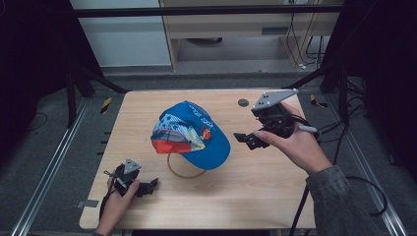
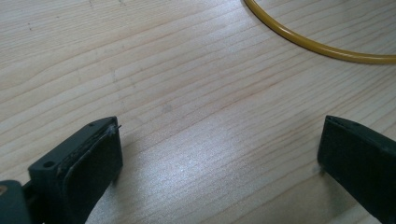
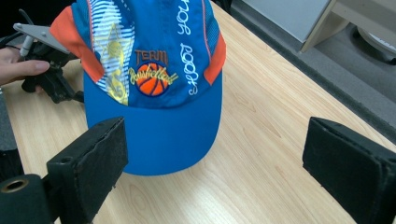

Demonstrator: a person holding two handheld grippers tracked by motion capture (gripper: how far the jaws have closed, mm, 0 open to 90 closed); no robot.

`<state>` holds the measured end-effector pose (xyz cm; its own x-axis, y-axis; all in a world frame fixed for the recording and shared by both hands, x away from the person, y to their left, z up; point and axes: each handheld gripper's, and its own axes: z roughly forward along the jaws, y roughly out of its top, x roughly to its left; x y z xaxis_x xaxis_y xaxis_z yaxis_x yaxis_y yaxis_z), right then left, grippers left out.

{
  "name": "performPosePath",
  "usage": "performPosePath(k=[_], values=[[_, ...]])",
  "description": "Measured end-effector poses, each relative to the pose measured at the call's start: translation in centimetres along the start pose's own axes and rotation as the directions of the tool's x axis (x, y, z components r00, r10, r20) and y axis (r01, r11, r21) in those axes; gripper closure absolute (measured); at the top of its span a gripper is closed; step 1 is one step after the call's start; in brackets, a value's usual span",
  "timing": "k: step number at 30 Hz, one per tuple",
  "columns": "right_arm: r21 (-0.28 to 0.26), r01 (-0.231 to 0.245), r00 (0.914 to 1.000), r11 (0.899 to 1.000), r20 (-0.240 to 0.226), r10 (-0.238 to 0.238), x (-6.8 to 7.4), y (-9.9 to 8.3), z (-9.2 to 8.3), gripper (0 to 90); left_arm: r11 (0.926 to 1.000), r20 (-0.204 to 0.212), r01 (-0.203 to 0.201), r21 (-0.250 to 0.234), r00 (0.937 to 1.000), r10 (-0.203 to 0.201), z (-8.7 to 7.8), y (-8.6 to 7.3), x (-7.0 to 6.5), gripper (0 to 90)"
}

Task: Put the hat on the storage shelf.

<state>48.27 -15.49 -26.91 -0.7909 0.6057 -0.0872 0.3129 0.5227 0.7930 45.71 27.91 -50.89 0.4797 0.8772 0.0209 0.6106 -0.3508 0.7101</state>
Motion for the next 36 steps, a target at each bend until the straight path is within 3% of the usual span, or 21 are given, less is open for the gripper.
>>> performPosePath(k=[18, 27, 36], values=[[-0.032, -0.078, 0.9933, 0.996, 0.083, 0.080, -1.1, -4.3, -0.7, 6.2, 1.0000, 0.000, -0.001, 0.001, 1.0000, 0.001, 0.0, 0.0, 0.0, 0.0], [-0.013, -0.125, 0.9809, 0.992, 0.149, 0.125, -1.3, -8.0, 1.1, 7.3, 1.0000, -0.001, 0.000, 0.001, 1.0000, 0.000, 0.0, 0.0, 0.0, 0.0], [0.022, -0.143, 0.9772, 0.990, 0.162, 0.137, -0.9, -10.9, 2.6, 13.1, 1.0000, -0.002, -0.002, 0.001, 1.0000, 0.002, 0.0, 0.0, 0.0, 0.0]])
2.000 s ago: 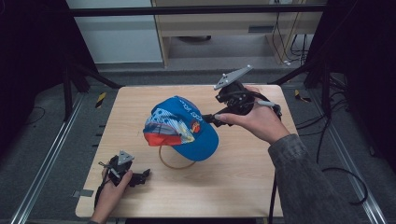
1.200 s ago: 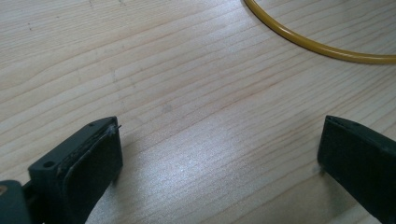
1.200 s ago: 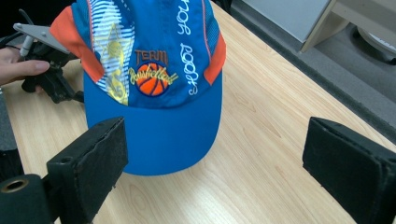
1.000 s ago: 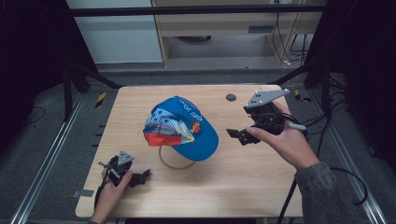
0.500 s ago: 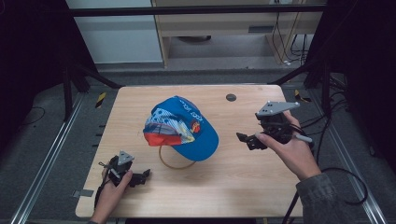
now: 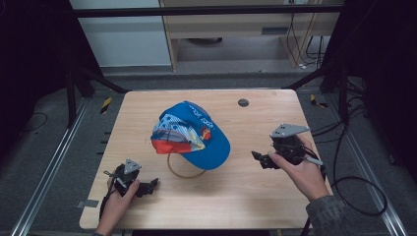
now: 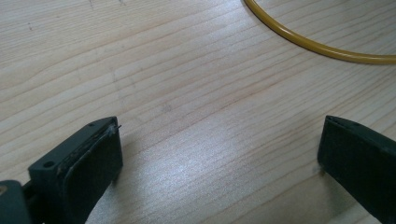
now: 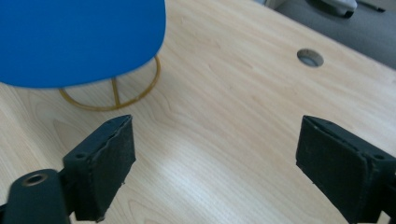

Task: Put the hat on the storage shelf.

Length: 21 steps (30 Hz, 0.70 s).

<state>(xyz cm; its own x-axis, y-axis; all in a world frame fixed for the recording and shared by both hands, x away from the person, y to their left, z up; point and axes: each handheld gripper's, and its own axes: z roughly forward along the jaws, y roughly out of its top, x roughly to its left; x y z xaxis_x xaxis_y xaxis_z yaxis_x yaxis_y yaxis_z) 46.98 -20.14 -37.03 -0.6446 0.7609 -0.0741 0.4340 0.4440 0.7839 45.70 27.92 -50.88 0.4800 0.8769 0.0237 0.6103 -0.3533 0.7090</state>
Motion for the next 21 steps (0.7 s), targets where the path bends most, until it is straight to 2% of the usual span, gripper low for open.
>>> performPosePath(k=[9, 21], values=[[0.030, -0.027, 0.9996, 0.999, 0.008, 0.026, 0.3, -3.4, 2.3, 13.5, 1.0000, 0.000, 0.000, 0.000, 1.0000, 0.000, 0.0, 0.0, 0.0, 0.0], [0.068, -0.068, 0.9977, 0.995, 0.007, 0.068, 0.5, -6.4, 3.8, 13.5, 1.0000, 0.001, 0.003, -0.001, 1.0000, -0.003, 0.0, 0.0, -0.1, 0.0]])
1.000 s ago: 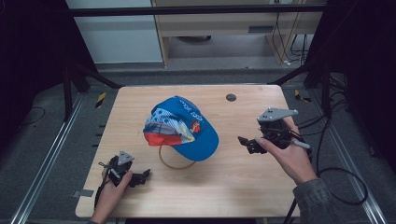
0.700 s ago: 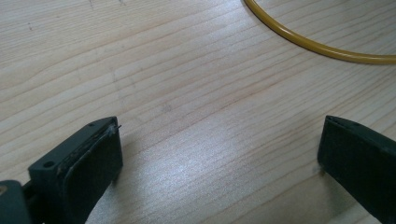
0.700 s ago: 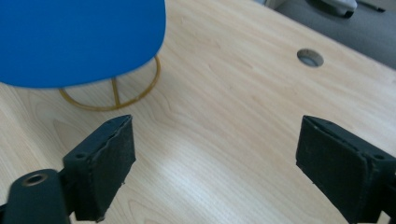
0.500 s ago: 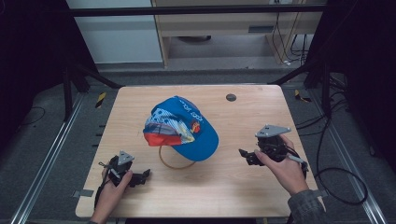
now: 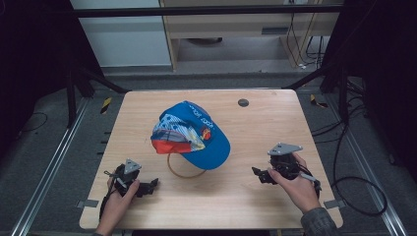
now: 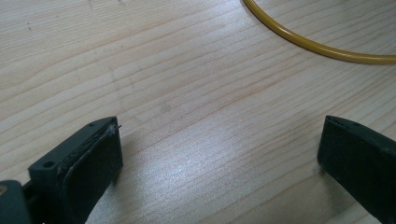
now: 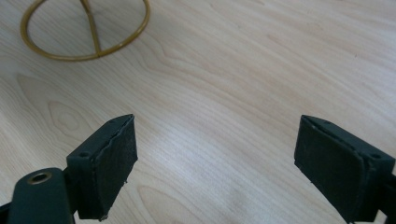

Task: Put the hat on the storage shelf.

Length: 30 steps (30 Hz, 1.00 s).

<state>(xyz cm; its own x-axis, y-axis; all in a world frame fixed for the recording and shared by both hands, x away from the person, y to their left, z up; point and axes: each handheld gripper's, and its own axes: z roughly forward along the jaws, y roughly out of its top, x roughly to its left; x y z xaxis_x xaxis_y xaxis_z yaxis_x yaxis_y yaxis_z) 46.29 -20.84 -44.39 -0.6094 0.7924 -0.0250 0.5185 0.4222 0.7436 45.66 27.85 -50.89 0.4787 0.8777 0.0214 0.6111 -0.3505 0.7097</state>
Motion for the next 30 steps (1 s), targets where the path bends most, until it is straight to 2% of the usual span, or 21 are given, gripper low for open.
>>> performPosePath(k=[12, 20, 30], values=[[0.036, -0.031, 0.9995, 0.999, -0.002, 0.031, 0.0, -1.9, 1.3, 14.0, 1.0000, 0.000, 0.001, 0.000, 1.0000, -0.001, 0.0, 0.0, 0.0, 0.0], [0.032, -0.047, 0.9988, 0.998, -0.008, 0.048, 0.1, -2.5, 2.1, 14.0, 1.0000, 0.000, 0.001, -0.001, 1.0000, -0.001, 0.0, 0.0, 0.0, 0.0], [0.015, -0.110, 0.9931, 0.994, 0.042, 0.109, 0.0, -3.6, 3.7, 13.4, 1.0000, 0.000, 0.000, 0.000, 1.0000, 0.000, 0.0, 0.0, 0.0, 0.0]])
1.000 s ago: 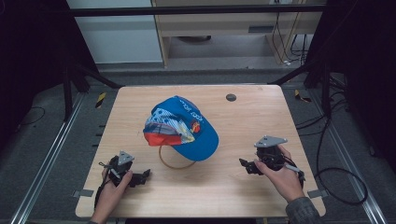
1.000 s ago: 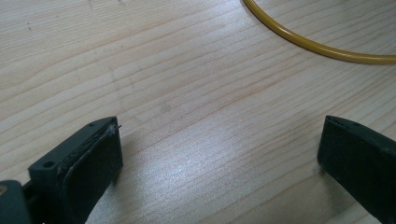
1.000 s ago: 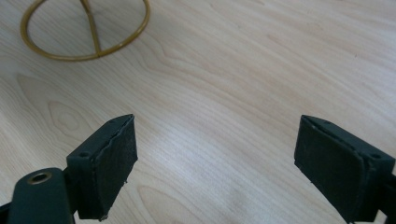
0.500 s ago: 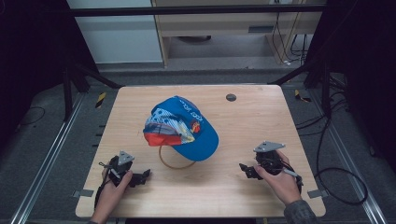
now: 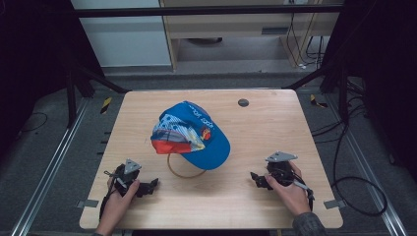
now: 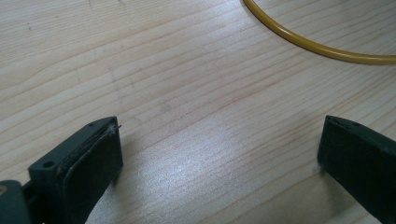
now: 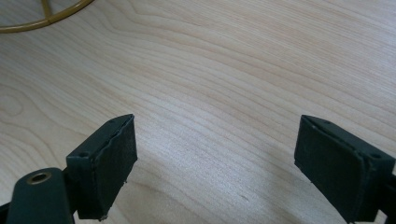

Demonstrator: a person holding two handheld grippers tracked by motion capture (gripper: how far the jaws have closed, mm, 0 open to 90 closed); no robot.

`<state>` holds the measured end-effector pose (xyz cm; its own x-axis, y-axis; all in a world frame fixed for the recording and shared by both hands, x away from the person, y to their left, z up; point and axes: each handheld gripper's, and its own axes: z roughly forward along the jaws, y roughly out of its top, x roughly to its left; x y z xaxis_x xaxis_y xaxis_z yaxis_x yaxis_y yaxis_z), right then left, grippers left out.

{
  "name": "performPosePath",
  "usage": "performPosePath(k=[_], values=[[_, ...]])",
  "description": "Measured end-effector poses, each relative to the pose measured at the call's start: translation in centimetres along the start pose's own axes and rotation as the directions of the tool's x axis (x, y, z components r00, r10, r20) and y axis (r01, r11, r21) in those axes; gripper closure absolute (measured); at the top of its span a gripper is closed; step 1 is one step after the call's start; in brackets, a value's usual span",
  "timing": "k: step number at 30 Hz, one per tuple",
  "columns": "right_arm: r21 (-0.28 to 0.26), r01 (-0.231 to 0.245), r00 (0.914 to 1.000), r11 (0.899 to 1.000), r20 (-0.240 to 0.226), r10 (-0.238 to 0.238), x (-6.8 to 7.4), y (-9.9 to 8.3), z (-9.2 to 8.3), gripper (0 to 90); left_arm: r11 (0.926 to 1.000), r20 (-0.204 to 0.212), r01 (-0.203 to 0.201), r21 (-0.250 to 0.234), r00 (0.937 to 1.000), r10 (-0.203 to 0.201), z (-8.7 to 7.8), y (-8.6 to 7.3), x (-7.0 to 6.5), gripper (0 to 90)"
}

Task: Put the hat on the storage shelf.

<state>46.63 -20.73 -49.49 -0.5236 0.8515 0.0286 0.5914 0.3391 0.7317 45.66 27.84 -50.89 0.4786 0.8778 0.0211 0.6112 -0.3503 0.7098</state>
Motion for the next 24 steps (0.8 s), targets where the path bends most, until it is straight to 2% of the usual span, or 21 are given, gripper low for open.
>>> performPosePath(k=[11, 14, 24], values=[[0.032, -0.011, 0.9995, 0.999, 0.030, 0.010, 0.2, -0.6, 1.0, 11.3, 1.0000, 0.000, 0.000, 0.000, 1.0000, 0.000, 0.0, 0.0, 0.0, 0.0], [-0.010, -0.013, 0.9981, 1.000, 0.060, 0.014, 0.5, -1.1, 1.3, 9.4, 1.0000, 0.000, 0.000, -0.001, 1.0000, 0.000, 0.0, 0.0, 0.0, 0.0], [-0.012, -0.022, 0.9972, 1.000, 0.072, 0.023, 0.7, -1.1, 1.3, 9.3, 1.0000, 0.002, 0.001, -0.003, 1.0000, -0.001, 0.1, 0.0, 0.0, 0.0]])
